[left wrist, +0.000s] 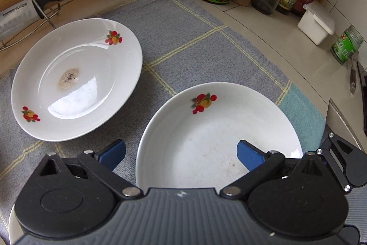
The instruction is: Organize plates and bowls
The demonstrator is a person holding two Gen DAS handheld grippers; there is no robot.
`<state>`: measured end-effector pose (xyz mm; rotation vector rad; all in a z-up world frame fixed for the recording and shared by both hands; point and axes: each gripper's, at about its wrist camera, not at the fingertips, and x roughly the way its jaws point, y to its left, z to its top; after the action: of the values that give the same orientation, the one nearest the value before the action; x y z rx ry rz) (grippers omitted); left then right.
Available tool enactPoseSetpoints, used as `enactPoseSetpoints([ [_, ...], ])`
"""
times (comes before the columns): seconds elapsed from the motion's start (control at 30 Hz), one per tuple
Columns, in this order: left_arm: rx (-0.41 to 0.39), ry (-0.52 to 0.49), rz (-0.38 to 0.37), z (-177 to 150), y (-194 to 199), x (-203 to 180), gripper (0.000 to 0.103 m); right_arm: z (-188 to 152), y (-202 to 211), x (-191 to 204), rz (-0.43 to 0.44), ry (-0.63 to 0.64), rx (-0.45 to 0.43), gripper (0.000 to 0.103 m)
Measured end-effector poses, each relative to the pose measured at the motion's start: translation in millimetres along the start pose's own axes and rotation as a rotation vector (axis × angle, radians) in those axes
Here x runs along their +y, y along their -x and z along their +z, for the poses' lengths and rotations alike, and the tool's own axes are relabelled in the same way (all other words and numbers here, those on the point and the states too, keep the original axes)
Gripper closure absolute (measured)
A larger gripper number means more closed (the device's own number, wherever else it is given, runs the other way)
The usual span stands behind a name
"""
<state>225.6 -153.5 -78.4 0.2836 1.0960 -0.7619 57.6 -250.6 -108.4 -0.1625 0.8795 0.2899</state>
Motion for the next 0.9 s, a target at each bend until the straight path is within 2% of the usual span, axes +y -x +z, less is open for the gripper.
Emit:
enactPoseSetpoints([
  [0.13,0.049,-0.008,-0.054,4.1,-11.5,3.7,0.001,-0.7,0.3,-0.1,-0.004,-0.004,-0.003,0.000],
  [0.2,0.048,-0.007,-0.071,4.9,-13.2,5.9,0.001,-0.2,-0.4,-0.7,-0.004,-0.004,-0.002,0.000],
  [0.77,0.095,-0.146,-0.083,5.3,-13.1,0.4,0.001,-3.8,0.8,1.5,-0.012,-0.011,-0.040,0.000],
  [0.9,0.108,-0.140,-0.116,7.4,-12.0,5.5,0.001,-5.4,0.5,1.0,-0.010,-0.009,-0.063,0.000],
])
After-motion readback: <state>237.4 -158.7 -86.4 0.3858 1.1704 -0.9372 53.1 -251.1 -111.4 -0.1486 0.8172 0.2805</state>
